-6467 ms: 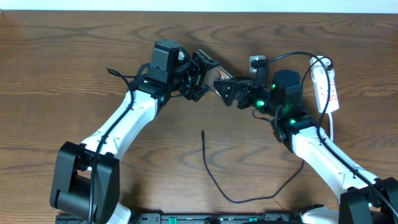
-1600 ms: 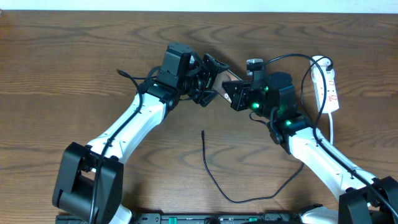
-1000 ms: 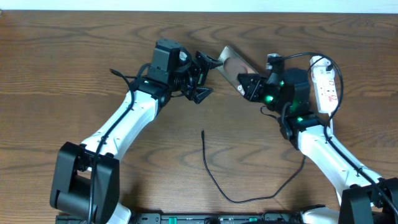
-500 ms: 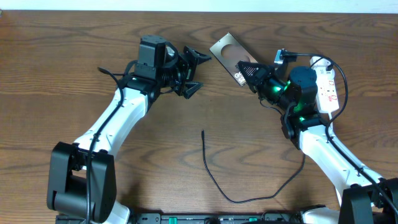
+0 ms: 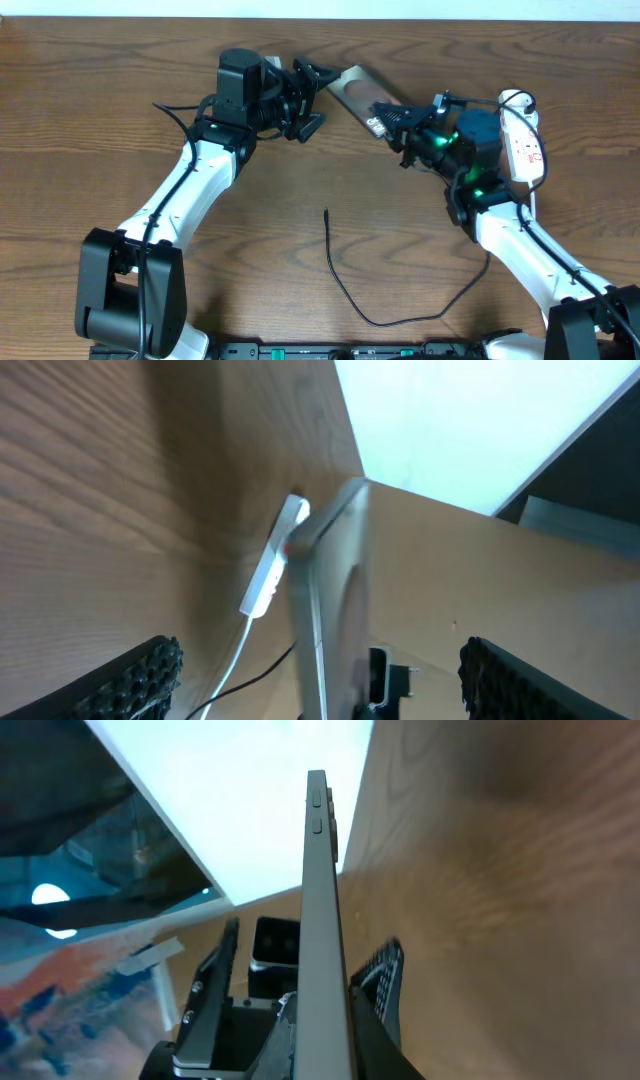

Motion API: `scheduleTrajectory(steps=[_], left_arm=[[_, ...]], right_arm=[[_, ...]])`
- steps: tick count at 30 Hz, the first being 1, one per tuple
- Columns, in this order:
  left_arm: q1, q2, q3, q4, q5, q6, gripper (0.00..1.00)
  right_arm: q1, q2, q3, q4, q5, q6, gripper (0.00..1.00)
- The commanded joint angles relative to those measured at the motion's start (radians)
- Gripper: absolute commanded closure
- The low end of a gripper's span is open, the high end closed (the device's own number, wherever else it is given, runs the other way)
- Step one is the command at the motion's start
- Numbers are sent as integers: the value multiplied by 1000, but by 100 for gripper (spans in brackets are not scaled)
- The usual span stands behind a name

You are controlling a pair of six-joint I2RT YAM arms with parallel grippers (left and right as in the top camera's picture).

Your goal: Plug charger to phone and switch on socket

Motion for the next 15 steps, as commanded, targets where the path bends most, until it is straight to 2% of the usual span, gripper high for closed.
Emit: scheduleTrajectory(steps=[1, 15], left_arm=[[6, -29, 20, 5, 11, 16, 10], [6, -29, 20, 16, -50, 5, 10]], right_arm=[[28, -1, 13, 19, -8, 124, 98], [135, -1, 13, 138, 109, 258, 99]])
